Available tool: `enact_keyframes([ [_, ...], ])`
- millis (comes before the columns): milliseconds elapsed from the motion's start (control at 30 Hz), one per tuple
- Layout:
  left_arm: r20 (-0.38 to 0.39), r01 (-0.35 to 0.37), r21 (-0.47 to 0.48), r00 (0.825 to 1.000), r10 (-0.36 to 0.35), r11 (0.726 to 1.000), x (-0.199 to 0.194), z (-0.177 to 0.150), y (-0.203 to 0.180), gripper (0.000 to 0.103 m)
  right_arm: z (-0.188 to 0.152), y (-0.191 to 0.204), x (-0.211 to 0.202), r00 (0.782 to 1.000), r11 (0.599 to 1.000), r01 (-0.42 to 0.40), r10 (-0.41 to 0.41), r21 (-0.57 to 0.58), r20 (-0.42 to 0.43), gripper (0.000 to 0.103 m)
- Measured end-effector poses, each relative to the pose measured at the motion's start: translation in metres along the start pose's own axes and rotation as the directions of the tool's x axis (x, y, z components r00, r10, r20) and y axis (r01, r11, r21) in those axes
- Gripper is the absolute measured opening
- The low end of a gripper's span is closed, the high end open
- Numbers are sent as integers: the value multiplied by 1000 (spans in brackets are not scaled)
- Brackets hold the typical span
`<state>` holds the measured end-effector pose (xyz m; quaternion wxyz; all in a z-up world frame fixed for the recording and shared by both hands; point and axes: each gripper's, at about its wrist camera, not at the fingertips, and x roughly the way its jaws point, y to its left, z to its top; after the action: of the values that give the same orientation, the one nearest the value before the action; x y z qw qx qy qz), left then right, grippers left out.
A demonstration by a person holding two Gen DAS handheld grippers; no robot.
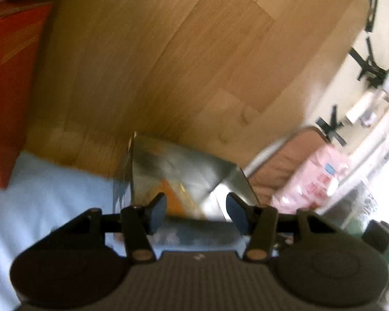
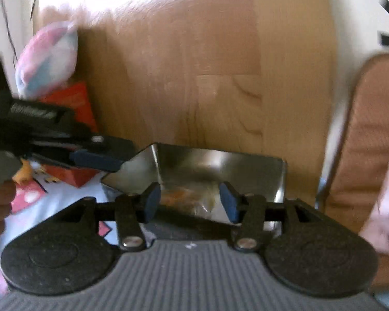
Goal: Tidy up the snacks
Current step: 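Carry the bag into the black box and open the left tool, then grasp the green pastry packet with the left tool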
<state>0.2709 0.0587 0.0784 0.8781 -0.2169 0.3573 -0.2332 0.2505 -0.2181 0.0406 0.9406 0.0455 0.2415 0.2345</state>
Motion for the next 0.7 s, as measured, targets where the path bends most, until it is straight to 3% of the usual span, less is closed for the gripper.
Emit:
enact_keyframes([
  [267, -144, 64, -44, 987, -69, 997, -1, -59, -17, 51, -40, -13, -41, 988, 985, -67, 88, 161, -128, 54],
  [367, -206, 67, -79, 975, -82, 995, 4, -85, -20, 51, -58, 15, -41, 967, 977, -125, 159, 174, -201, 43],
  [533, -159, 76, -124, 983, -95, 989, -36, -114, -10, 51, -96, 79, -80, 930, 957, -279, 290, 79, -226, 44],
  [700, -102, 34, -125, 994, -47, 992, -93, -131, 5, 52, -112, 87, -126, 961, 974, -224, 224, 21, -163, 45],
])
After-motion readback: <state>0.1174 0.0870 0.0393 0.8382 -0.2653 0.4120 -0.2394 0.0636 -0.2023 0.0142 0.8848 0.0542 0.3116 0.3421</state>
